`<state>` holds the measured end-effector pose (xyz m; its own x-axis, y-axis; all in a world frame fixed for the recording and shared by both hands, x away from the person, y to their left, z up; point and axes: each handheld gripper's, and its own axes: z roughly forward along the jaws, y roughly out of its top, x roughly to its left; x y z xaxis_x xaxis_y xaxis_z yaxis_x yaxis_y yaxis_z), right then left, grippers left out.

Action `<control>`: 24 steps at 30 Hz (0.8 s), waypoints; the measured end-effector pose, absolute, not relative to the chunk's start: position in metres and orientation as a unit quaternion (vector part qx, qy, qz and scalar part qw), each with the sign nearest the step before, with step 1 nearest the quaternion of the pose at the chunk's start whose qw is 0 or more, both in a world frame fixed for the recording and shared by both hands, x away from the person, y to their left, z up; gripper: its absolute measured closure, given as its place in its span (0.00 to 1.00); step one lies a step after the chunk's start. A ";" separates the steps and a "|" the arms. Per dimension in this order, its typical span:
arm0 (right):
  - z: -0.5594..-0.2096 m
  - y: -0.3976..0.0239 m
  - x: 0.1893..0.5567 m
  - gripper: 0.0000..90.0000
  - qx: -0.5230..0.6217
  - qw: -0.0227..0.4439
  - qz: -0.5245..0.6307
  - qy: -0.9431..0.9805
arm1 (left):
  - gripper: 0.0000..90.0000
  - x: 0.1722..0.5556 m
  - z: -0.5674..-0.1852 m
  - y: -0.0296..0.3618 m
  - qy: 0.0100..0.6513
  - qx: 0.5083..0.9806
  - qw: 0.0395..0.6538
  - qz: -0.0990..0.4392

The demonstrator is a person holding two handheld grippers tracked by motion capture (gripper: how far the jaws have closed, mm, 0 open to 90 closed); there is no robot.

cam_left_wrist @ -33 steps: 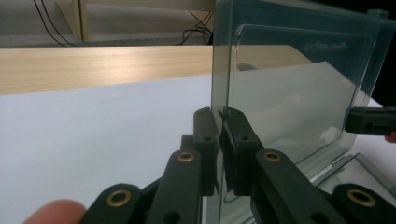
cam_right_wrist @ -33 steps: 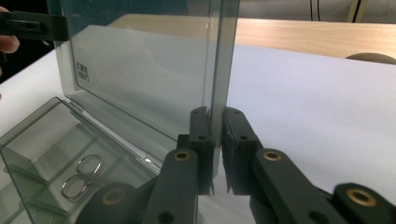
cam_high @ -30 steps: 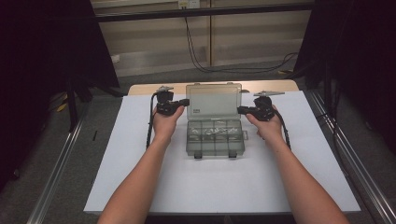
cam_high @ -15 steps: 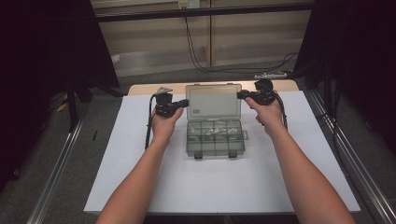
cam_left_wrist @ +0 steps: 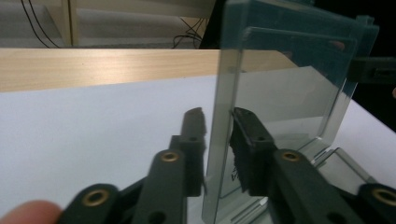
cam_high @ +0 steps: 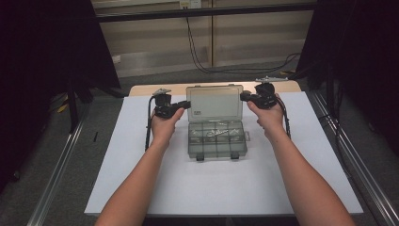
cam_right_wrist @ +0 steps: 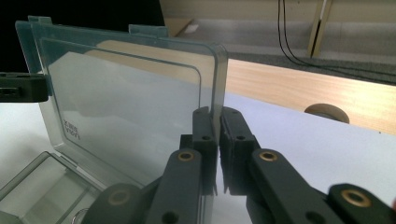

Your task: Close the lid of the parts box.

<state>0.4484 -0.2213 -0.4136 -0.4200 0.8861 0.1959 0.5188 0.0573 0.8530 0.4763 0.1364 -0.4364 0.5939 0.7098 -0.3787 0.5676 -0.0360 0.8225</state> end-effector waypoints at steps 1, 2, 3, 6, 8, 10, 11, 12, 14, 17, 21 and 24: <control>-0.414 -0.221 0.447 0.96 0.501 0.197 0.472 0.698 | 0.81 0.476 -0.435 0.138 0.448 0.712 0.539 0.051; -0.414 -0.221 0.445 0.96 0.499 0.201 0.475 0.697 | 0.79 0.476 -0.434 0.141 0.456 0.707 0.539 0.048; -0.415 -0.221 0.444 0.96 0.495 0.204 0.476 0.698 | 0.77 0.476 -0.432 0.144 0.461 0.702 0.542 0.045; -0.415 -0.221 0.440 0.96 0.488 0.210 0.480 0.698 | 0.76 0.476 -0.426 0.151 0.463 0.684 0.563 0.034; -0.415 -0.221 0.438 0.96 0.485 0.214 0.481 0.698 | 0.82 0.476 -0.422 0.154 0.457 0.686 0.565 0.030; -0.415 -0.221 0.435 0.96 0.482 0.217 0.483 0.699 | 0.84 0.477 -0.419 0.156 0.462 0.678 0.570 0.036; -0.414 -0.221 0.434 0.96 0.480 0.219 0.483 0.699 | 0.85 0.477 -0.418 0.158 0.468 0.675 0.569 0.040; -0.415 -0.221 0.433 0.96 0.478 0.221 0.484 0.699 | 0.88 0.477 -0.417 0.160 0.474 0.665 0.576 0.038; -0.416 -0.222 0.431 0.95 0.474 0.223 0.489 0.698 | 0.92 0.480 -0.417 0.160 0.481 0.657 0.580 0.025; -0.417 -0.223 0.427 0.95 0.467 0.227 0.497 0.695 | 1.00 0.485 -0.416 0.154 0.483 0.668 0.566 0.027; -0.417 -0.223 0.423 0.95 0.462 0.230 0.500 0.695 | 1.00 0.489 -0.414 0.146 0.478 0.677 0.558 0.025; -0.417 -0.224 0.420 0.95 0.455 0.232 0.501 0.699 | 1.00 0.491 -0.412 0.141 0.478 0.677 0.559 0.019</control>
